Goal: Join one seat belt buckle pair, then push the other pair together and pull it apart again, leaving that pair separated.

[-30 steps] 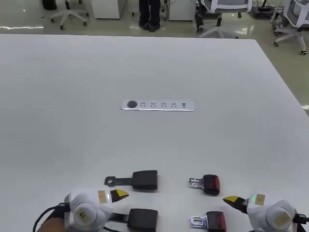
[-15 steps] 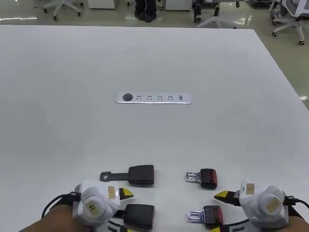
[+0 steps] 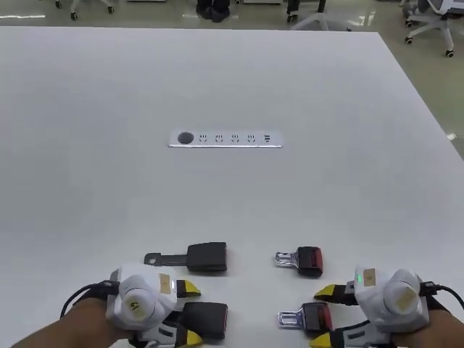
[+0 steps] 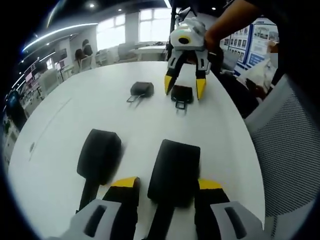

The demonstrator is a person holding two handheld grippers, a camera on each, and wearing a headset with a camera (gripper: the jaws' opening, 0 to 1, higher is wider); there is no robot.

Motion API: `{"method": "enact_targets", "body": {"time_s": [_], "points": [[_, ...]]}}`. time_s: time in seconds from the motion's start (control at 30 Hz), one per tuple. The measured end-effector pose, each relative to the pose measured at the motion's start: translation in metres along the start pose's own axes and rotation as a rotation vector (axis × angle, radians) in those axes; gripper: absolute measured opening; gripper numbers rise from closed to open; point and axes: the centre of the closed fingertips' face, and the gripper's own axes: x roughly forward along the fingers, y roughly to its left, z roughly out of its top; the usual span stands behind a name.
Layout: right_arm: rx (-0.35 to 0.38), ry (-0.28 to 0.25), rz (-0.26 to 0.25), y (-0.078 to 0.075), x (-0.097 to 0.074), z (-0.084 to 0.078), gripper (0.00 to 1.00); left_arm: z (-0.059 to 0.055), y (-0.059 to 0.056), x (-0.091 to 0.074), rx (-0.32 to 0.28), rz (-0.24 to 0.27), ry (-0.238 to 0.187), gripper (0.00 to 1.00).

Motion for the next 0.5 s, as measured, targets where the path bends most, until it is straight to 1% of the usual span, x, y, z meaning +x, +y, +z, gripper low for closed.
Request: {"method": "enact_targets", "body": {"time_s": [0.03,0.1,0.13,0.17,0.23,0.33,0.43,0.5], "points": [[-0.004,0.001,0.002,0.0003,-0.0003,-0.0001,0.42,-0.0002,-0.0026,-0.0007,-0.004,-0.016,-0.003,0.42],[-0.009,0.004,0.002,0.0015,-0.0012,0.0014,0.39,-0.0008,-0.0024,-0.0019,0.003,-0.026,-0.002,0.37],[-0.009,0.006,0.002,0.0025,-0.0019,0.0025,0.37,-0.0010,-0.0026,-0.0015,0.002,-0.026,-0.001,0.37],[-0.013,0.011,-0.003,0.0022,-0.0027,0.0032,0.34,-0.0005,-0.0018,-0.0015,0.013,-0.019,0.001,0.37],[-0.030,0.016,-0.004,0.0034,-0.0022,0.0047,0.34,0.0010,-0.0018,-0.0017,0.031,-0.020,0.002,0.36],[-0.048,0.024,0.000,0.0029,-0.0003,0.0056,0.34,0.0016,-0.0005,-0.0019,0.043,-0.023,0.002,0.36],[-0.065,0.051,0.017,0.0030,0.0007,0.0089,0.33,0.0024,-0.0012,-0.0005,0.053,-0.020,0.021,0.35],[-0.066,0.068,0.026,0.0015,0.0011,0.0062,0.33,0.0019,-0.0020,0.0001,0.055,-0.014,0.028,0.35]]}}
